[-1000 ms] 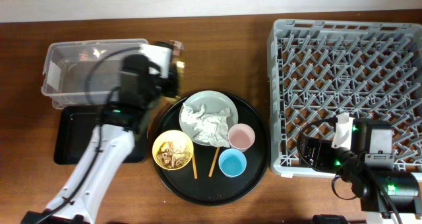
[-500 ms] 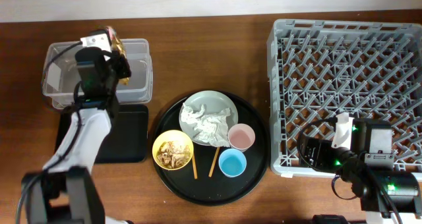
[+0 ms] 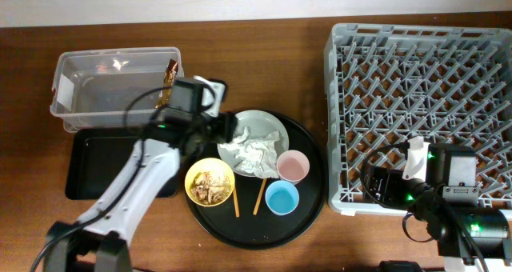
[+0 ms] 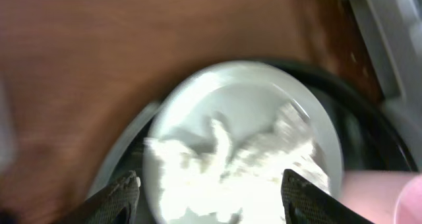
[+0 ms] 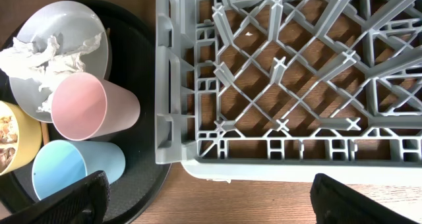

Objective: Sort waste into correct bins and load items into the dishwasher rack
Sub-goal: 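Reach the left gripper to the white tissue on the plate, then grasp the tissue with the left gripper and drop it in the clear bin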

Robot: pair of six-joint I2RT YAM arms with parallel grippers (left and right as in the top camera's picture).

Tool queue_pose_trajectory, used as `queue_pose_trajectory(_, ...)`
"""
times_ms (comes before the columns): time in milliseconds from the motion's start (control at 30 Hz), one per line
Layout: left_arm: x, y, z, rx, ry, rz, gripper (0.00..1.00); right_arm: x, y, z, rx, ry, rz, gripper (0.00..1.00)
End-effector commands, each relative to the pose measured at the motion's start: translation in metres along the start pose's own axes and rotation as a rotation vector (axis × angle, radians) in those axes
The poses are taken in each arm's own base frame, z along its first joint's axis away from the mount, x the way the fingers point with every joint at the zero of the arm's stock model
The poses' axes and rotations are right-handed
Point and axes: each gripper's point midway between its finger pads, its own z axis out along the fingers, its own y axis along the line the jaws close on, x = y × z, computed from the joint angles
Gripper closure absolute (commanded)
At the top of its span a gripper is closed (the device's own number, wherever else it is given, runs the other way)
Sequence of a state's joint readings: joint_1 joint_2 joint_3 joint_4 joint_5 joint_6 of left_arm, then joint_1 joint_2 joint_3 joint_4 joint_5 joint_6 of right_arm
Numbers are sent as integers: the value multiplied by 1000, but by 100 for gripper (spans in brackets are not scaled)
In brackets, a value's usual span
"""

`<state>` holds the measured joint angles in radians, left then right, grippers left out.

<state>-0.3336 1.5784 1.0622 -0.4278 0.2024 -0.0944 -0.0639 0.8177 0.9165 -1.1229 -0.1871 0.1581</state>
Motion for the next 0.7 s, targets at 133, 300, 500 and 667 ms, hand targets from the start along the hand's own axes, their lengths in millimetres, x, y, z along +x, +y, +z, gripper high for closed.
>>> queue_pose_trajectory(133,58,-57,71,54,184,146,31,-3,4,-5,-17,-12,-2,2)
queue_pose_trajectory(300,63,-53,82,-13,192,175,100,-2,4,-5,-16,-8,-2,2)
queue_pose_trajectory(500,-55,-23,1,-120,-146,110,100,0,4,-5,-15,-1,-1,2)
queue_pose_trajectory(667,-126,108,-84,-422,-452,-91,99,-1,4,-5,-15,-1,-1,2)
